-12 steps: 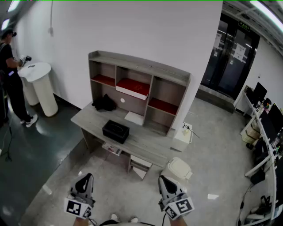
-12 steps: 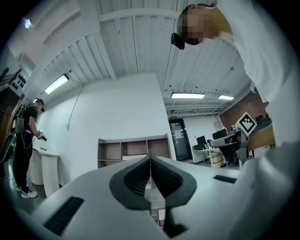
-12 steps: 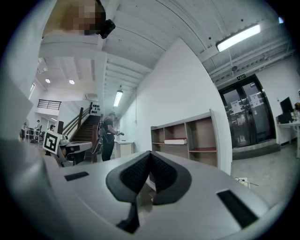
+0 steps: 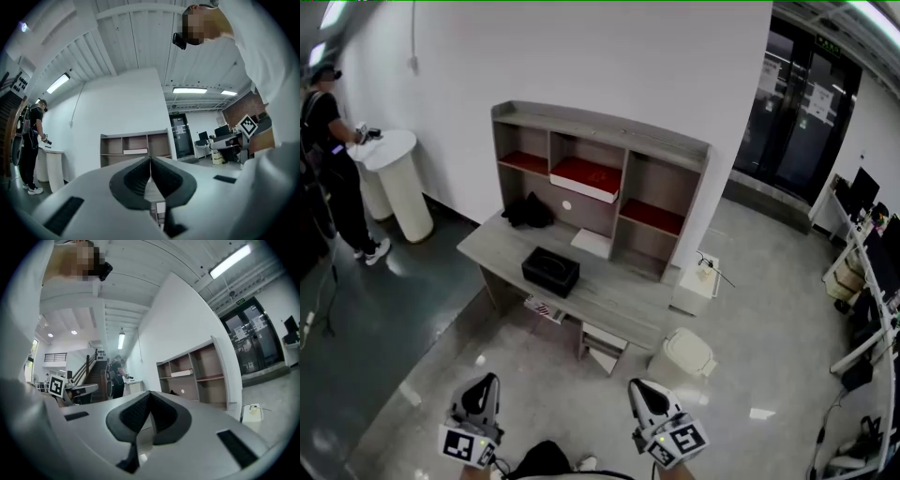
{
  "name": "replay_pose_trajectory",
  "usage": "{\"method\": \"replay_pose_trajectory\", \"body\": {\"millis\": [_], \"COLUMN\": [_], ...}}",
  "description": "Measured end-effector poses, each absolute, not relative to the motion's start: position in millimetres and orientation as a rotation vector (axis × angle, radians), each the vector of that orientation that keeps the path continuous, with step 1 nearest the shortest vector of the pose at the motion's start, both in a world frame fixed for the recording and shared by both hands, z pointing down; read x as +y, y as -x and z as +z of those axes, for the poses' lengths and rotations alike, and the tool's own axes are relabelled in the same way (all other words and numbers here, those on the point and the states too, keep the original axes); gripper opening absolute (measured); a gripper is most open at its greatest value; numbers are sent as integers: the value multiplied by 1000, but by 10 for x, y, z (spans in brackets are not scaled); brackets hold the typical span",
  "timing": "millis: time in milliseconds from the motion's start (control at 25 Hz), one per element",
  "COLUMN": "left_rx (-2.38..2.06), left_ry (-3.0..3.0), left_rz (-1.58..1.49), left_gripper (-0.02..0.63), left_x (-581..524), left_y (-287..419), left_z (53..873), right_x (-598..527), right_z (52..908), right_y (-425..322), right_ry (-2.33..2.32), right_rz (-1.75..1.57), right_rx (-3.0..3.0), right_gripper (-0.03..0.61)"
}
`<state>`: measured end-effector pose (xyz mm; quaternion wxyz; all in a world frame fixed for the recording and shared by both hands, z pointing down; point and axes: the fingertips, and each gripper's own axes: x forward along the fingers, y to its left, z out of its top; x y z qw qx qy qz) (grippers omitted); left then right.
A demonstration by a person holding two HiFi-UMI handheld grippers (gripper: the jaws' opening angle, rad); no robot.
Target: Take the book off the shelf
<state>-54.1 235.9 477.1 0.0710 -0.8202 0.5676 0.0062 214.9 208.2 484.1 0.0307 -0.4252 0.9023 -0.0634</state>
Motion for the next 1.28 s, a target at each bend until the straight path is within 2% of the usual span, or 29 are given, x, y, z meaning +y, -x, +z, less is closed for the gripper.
{"method": "replay_pose_trajectory", "body": {"millis": [320,680,1040,1280], "left_rx": [1720,1527,1332,1243], "left_ry": [2518,2671,2772,2833], "left_rz": [-4,86,208,237], "left_gripper": [21,21,21,21], "left_x": [2064,862,-603,-1177], "left_y": [524,347,589,774], "left_z": [4981,5008,4692,4695], "right_x": [1831,1055,-278,-772], "right_z": [5020,5168,4707,4570], "right_y": [-2092,-2203,-1508,-1111], "right_ry": [1315,1551,1589,1628], "right_rz": [-233,-322,-280,-272], "right_rx": [2822,2746,2709,2699], "right_gripper": [21,21,23,23]}}
